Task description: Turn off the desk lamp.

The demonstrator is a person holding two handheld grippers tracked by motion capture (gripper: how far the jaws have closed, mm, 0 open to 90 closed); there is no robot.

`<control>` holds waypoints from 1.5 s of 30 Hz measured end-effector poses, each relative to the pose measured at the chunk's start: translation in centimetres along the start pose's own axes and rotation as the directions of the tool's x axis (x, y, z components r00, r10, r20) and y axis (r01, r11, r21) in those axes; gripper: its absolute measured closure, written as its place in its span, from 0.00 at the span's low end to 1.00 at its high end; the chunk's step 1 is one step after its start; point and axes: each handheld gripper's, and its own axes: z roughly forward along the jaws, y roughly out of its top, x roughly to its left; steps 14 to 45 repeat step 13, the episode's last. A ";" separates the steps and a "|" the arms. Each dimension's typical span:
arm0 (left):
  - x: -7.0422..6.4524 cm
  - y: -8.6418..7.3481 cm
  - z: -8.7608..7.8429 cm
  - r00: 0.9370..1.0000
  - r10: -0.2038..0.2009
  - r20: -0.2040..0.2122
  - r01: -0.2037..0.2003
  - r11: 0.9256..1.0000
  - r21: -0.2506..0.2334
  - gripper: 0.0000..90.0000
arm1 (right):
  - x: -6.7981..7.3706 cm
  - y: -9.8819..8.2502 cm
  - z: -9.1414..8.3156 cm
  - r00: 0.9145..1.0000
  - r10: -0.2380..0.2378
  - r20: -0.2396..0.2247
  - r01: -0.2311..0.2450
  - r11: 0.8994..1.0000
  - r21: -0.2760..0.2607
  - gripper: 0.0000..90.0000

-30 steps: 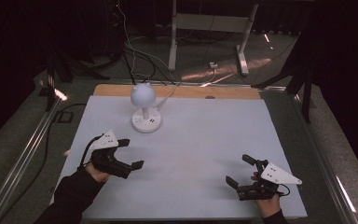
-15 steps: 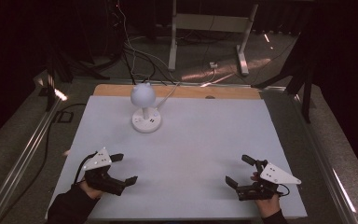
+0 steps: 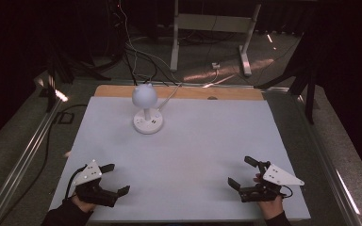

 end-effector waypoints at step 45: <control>0.1 -0.7 0.1 1.000 0.010 -0.020 -0.011 1.000 -0.019 0.01 | -0.1 0.0 0.0 1.000 -0.005 0.000 0.005 1.000 0.004 0.00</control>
